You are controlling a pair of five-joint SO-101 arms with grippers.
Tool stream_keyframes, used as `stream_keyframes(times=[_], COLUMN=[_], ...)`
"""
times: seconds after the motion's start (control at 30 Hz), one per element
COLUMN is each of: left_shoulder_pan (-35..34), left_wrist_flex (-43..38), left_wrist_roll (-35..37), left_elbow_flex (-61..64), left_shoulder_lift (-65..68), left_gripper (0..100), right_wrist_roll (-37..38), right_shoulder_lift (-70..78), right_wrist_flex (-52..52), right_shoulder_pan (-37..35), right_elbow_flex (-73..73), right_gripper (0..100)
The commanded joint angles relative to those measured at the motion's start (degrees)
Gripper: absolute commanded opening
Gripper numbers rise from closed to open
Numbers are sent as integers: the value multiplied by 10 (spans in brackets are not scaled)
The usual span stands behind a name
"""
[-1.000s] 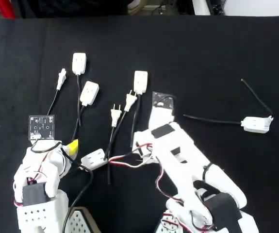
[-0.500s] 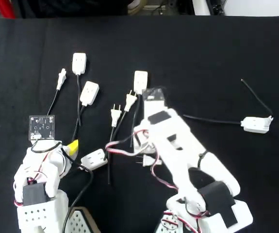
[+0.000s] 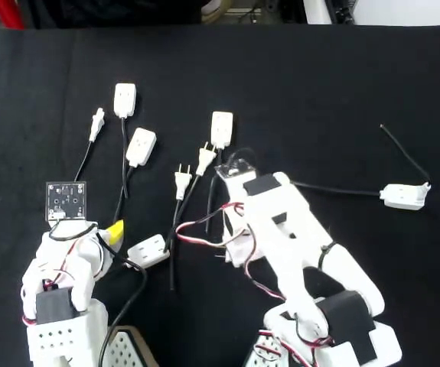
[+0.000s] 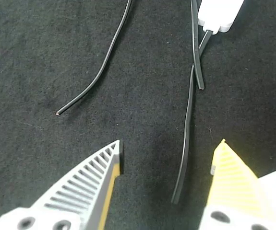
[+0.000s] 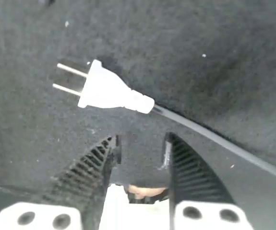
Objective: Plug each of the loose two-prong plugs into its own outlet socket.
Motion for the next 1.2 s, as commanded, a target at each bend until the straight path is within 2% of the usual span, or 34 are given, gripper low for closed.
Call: stream_keyframes(times=[0.0,0.2,0.43,0.57,0.7,0.8,0.9,1.07,1.17], left_shoulder_pan=[8,8,8,8,8,8,8,8,8], left_wrist_flex=[-11,-11,-11,-11,-11,-11,-11,-11,-11], left_wrist_roll=[-4,-4,-4,-4,-4,-4,-4,-4,-4], left_elbow_flex=[-4,-4,-4,-4,-4,-4,-4,-4,-4], left_shoulder_lift=[-2,-2,-2,-2,-2,-2,-2,-2,-2], left_gripper=[300,300,300,300,300,300,300,300,300], right_wrist_roll=[33,67,235,313,440,538,605,618,552], right_shoulder_lift=[-19,-15,-15,-15,-18,-15,-15,-15,-18], right_wrist_flex=[7,-65,-222,-236,-237,-237,-244,-285,-287], right_shoulder_pan=[0,-33,-31,-23,31,106,178,235,233], right_elbow_flex=[0,36,102,107,102,74,43,9,7], right_gripper=[138,134,133,133,133,133,133,133,133])
